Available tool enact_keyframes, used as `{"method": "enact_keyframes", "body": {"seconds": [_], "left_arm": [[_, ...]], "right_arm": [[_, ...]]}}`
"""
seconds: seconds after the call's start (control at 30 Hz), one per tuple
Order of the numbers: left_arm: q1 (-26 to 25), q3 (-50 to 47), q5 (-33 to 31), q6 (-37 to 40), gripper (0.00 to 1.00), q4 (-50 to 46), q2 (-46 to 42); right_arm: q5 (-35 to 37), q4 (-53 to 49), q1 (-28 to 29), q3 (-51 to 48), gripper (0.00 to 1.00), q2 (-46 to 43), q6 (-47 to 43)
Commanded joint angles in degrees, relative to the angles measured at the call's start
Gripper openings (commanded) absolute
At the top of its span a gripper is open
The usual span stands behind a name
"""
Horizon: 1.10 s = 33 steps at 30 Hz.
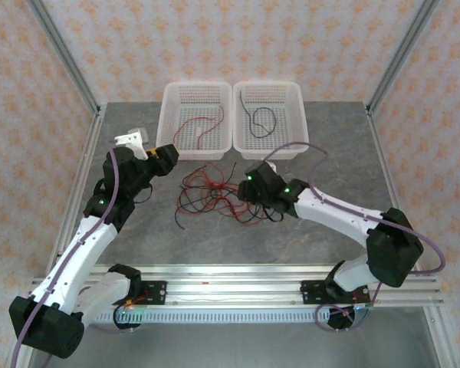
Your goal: Untangle the cables
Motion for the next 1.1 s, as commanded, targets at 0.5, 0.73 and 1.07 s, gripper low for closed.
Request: {"method": "enact_keyframes", "body": {"seconds": [0.5, 0.73, 1.07], "left_arm": [[-0.5, -1.7, 1.7, -0.4, 0.62, -1.3, -1.4], [-1.0, -3.9, 2.6, -0.7, 0.62, -1.5, -1.8], [-5.7, -9.1, 5.4, 1.2, 0.63, 2.9, -2.1]], "right_arm": [[-0.7, 6.3, -0.7, -2.8, 0.37, 10.4, 4.1], [1.6, 3.2, -0.6, -0.5, 0.00, 7.1, 3.1], [3.0, -1.8, 0.3, 7.6, 0.00, -11.8, -5.0]]}}
